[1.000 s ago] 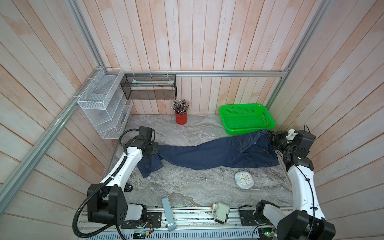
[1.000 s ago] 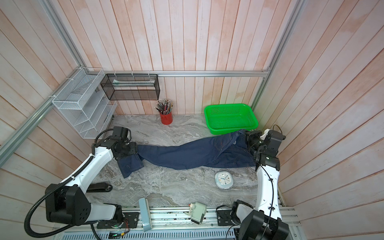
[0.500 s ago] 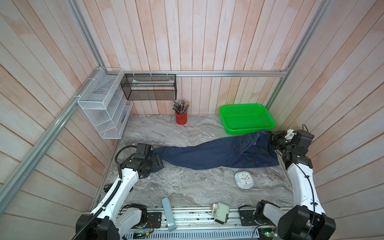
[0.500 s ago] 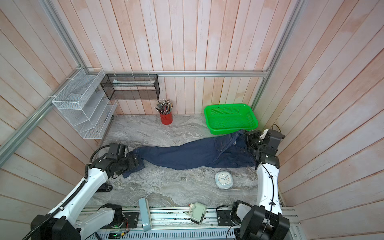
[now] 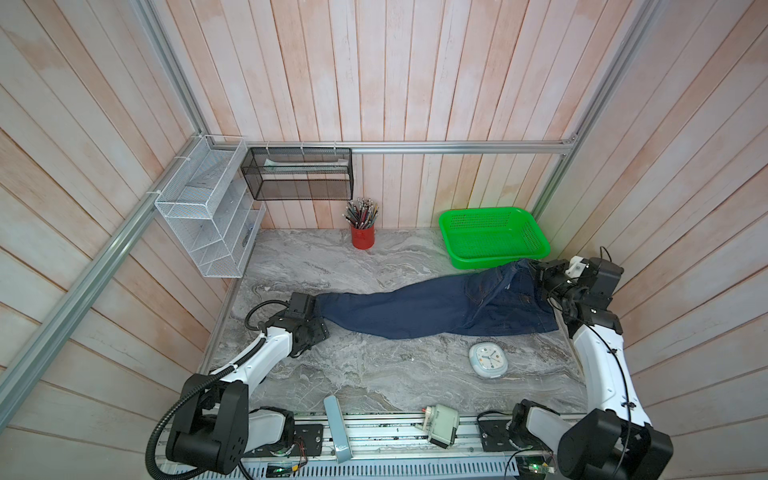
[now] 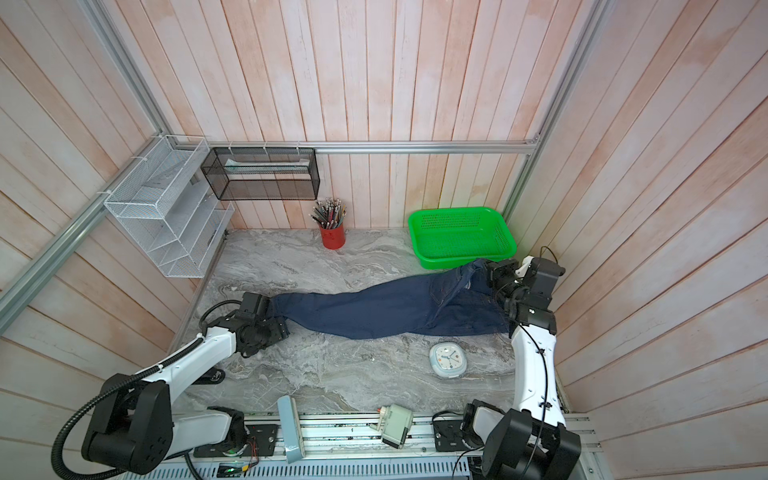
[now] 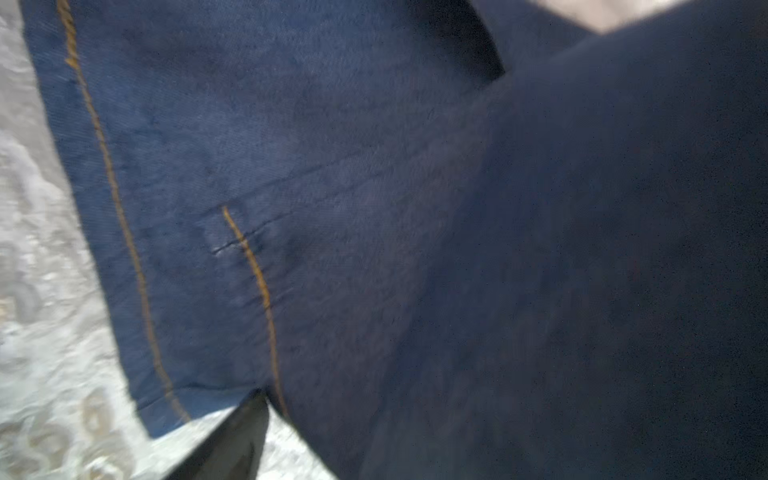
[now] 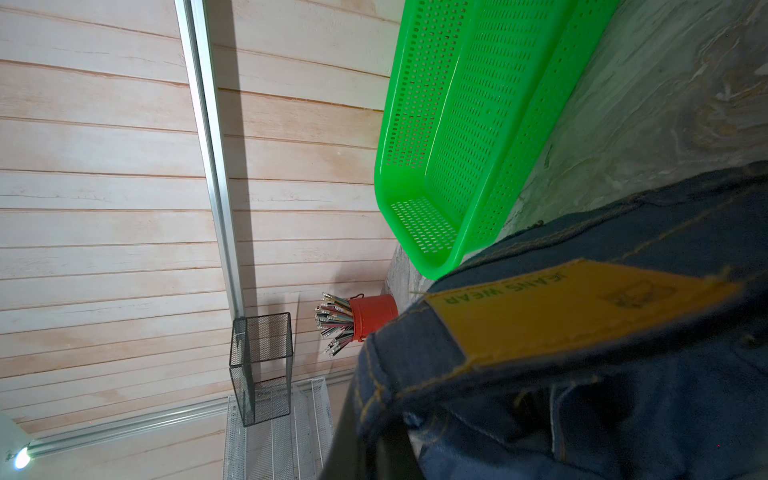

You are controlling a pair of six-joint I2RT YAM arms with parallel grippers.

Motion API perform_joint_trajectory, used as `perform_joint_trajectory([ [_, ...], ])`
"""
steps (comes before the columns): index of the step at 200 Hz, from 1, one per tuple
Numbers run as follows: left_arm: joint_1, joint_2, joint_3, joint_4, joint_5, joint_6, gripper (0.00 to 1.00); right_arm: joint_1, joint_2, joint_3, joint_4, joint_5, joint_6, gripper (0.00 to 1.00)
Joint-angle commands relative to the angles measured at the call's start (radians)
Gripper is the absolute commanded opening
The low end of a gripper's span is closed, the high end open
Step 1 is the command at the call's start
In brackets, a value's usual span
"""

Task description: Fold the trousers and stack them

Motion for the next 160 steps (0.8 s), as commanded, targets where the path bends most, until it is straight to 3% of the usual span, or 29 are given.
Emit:
perform_joint_trajectory([
  [1,0.006,0.008,0.013,0.086,0.002,0.026,0.53,0.006,-0.003,-0.006,0.022,0.010,-0.019,0.00],
  [24,0.006,-0.085,0.043,0.031,-0.008,0.029,0.00,0.006,-0.012,0.000,0.011,0.010,-0.020,0.00],
  [80,0.007,-0.512,0.235,-0.296,-0.021,-0.079,0.00,0.006,-0.095,-0.007,-0.051,0.014,0.007,0.00],
  [123,0.008,-0.677,0.402,-0.521,-0.078,-0.233,0.00,0.003,-0.217,-0.064,-0.181,-0.010,0.071,0.00],
  [160,0.007,-0.721,0.636,-0.704,-0.268,-0.311,0.00,-0.020,-0.269,0.030,-0.387,0.033,0.092,0.00],
])
